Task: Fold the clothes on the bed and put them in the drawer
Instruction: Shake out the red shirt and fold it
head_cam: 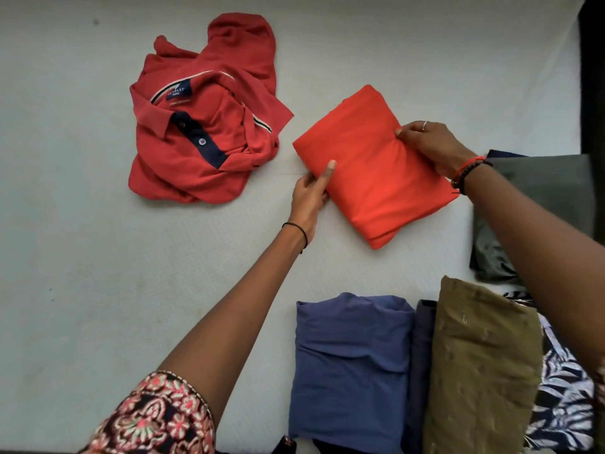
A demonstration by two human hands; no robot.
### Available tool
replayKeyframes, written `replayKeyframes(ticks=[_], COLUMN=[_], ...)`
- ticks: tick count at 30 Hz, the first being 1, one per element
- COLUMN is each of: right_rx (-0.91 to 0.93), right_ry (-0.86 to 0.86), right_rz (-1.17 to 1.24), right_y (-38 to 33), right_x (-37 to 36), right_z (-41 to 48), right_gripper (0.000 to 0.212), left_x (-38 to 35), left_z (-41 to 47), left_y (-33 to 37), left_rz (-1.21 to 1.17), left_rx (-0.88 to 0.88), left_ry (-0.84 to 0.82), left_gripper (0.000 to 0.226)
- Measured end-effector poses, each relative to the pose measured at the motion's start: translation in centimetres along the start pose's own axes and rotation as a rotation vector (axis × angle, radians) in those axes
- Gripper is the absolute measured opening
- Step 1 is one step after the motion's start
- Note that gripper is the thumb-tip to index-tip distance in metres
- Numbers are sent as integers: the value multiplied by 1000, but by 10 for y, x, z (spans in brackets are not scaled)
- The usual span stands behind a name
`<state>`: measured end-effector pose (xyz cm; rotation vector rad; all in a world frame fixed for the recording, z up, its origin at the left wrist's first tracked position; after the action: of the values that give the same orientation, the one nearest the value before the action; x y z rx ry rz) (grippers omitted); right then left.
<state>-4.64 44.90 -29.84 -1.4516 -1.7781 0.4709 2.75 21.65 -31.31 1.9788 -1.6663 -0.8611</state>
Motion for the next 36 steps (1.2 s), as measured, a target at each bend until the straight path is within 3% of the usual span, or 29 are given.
replayKeyframes(ticks=[4,10,15,19,22,24,27,31,36], right_rx=[-70,-146,-158,-217,-230,-209,-163,-127,-78], right_ry=[-42,-232,-367,-330,-252,-177,-12,32,93], right_rz=[81,235,474,761,861,836,712,684,615], right_y=[10,18,42,78,99,111,127,128,124], right_x=[1,-9,6,25,39,45,49,49,50], right_z=[-4,-30,-75,-102,-105,-103,-95,-93,-96], right_gripper=[20,77,73,98,91,75,54,39,35], left_x=[-19,-45,-62,-85,-103,-109,-106,-94,-67], left_z=[9,8,-5,-12,-7,1,15,6,-29], left_y=[6,22,23,14,2,-12,-30,-40,-61], left_rz=[-91,-235,-186,-142,-41,104,262,289,395], left_rx=[40,93,208,314,340,331,218,25,-103], left_ry=[-50,-208,-394,-534,-551,-505,-411,-258,-104], left_gripper=[47,29,31,41,34,32,44,66,72])
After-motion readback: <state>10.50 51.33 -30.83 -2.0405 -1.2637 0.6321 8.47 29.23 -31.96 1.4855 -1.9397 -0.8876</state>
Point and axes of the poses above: each hand's wrist, its own z-axis towards the middle knuckle, its own x-axis out of the back of the hand, y = z × x, the point moved 5 cm from there along z, towards the middle knuckle, and after that the axes turned 5 degrees about z, right-handed, at the moved point
